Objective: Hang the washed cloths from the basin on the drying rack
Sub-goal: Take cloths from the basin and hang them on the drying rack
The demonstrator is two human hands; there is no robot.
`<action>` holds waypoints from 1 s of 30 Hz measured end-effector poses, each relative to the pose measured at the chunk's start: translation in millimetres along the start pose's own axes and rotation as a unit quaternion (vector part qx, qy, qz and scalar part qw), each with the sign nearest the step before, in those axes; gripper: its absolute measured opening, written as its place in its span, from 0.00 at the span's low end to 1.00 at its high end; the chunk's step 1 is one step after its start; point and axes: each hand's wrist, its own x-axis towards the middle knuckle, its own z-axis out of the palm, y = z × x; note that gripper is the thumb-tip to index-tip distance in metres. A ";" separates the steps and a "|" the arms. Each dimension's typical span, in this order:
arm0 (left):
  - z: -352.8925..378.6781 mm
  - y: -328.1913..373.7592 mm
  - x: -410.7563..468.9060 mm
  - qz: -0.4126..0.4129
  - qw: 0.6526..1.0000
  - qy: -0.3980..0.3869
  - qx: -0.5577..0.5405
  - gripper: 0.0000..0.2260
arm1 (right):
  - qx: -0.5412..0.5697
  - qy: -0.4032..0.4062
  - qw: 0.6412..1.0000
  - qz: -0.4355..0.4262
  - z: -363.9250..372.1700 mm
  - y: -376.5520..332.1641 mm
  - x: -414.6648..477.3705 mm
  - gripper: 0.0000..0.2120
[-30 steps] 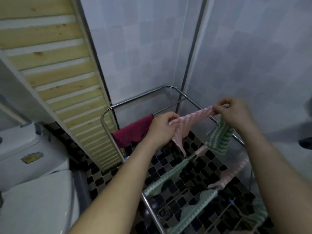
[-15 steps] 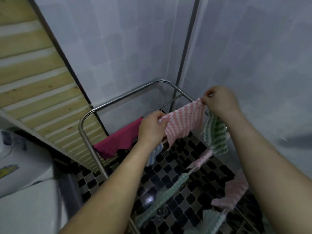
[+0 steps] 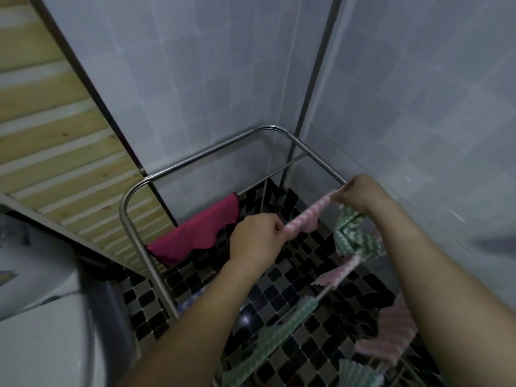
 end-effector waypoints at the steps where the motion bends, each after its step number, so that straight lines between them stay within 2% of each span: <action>1: 1.2 0.1 -0.3 0.002 1.000 0.005 0.003 0.10 | 0.003 0.005 1.000 0.005 0.5 0.5 0.9 0.14; 8: 14.6 5.7 4.7 0.064 0.995 0.047 0.065 0.10 | -0.001 0.042 0.999 -0.002 6.6 -1.7 7.7 0.08; 16: 29.5 8.4 13.2 0.116 0.987 0.081 0.073 0.05 | -0.026 0.079 0.996 0.036 5.2 7.5 17.0 0.14; 23: 26.7 11.5 10.3 0.105 0.992 0.069 0.030 0.08 | -0.033 0.067 0.997 0.009 -8.5 7.9 5.8 0.17; 25: 20.1 17.8 6.6 0.102 0.992 0.067 -0.024 0.09 | -0.016 0.046 0.998 -0.035 -28.1 4.8 -7.8 0.17; 27: 8.1 29.2 0.4 0.066 0.984 0.025 -0.165 0.11 | 0.076 0.003 0.993 -0.091 -46.6 0.6 -28.3 0.16; 28: 1.6 35.8 -3.6 0.043 0.967 -0.023 -0.251 0.13 | 0.161 -0.042 0.980 -0.111 -54.0 -3.1 -41.8 0.14; 30: -7.1 46.8 -10.6 0.024 0.921 -0.115 -0.371 0.19 | 0.319 -0.152 0.926 -0.132 -63.8 -9.6 -64.6 0.09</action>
